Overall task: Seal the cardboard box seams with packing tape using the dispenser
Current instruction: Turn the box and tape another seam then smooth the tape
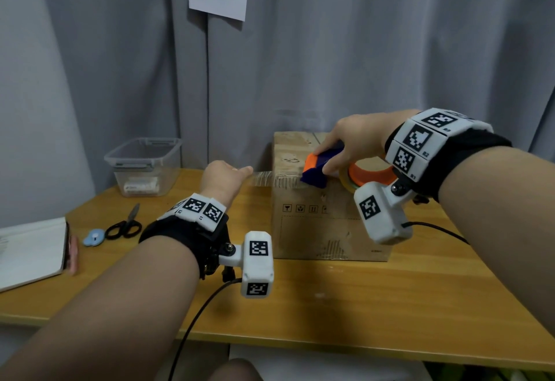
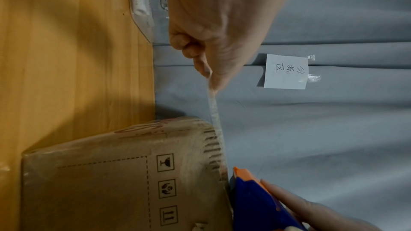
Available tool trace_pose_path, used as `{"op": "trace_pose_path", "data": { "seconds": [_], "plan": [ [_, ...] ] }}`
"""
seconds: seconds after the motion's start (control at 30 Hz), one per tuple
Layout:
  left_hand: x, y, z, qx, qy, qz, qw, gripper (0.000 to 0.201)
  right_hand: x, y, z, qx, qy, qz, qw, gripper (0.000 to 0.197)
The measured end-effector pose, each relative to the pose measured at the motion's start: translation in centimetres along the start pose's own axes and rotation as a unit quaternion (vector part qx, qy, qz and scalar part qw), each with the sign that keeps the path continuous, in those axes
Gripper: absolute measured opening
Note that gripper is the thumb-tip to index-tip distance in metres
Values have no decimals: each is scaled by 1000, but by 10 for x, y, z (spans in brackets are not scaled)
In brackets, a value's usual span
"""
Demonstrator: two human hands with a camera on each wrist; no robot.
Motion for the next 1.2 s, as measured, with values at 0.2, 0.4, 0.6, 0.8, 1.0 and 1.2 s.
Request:
{"op": "trace_pose_path", "data": {
  "seconds": [0.2,0.4,0.6,0.8,1.0,1.2],
  "plan": [
    [-21,10,1,-16,-39,-26,999,44,0,2,2,5,18,-80,997,48],
    [-39,23,-15,-75,-189,-135,970,34,-13,5,6,26,66,-188,980,36],
    [-42,37,-24,-92,-215,-144,962,34,-15,15,-4,70,68,-175,980,39],
    [-43,46,-29,-108,-211,-157,959,38,-16,18,-5,93,66,-176,978,39],
    [-43,49,-29,-144,-233,-139,952,43,-17,22,-6,109,63,-179,976,38],
    [-42,44,-28,-166,-255,-136,943,42,-19,25,-8,134,70,-178,972,42]
  ]
}}
Point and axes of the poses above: each hand's wrist, its own z-axis towards the middle knuckle, its own y-axis out of the palm, x = y × z, the point moved 1 cm from there along z, towards the middle knuckle, and after that the axes turned 10 degrees about -z, right-handed, at the moved point
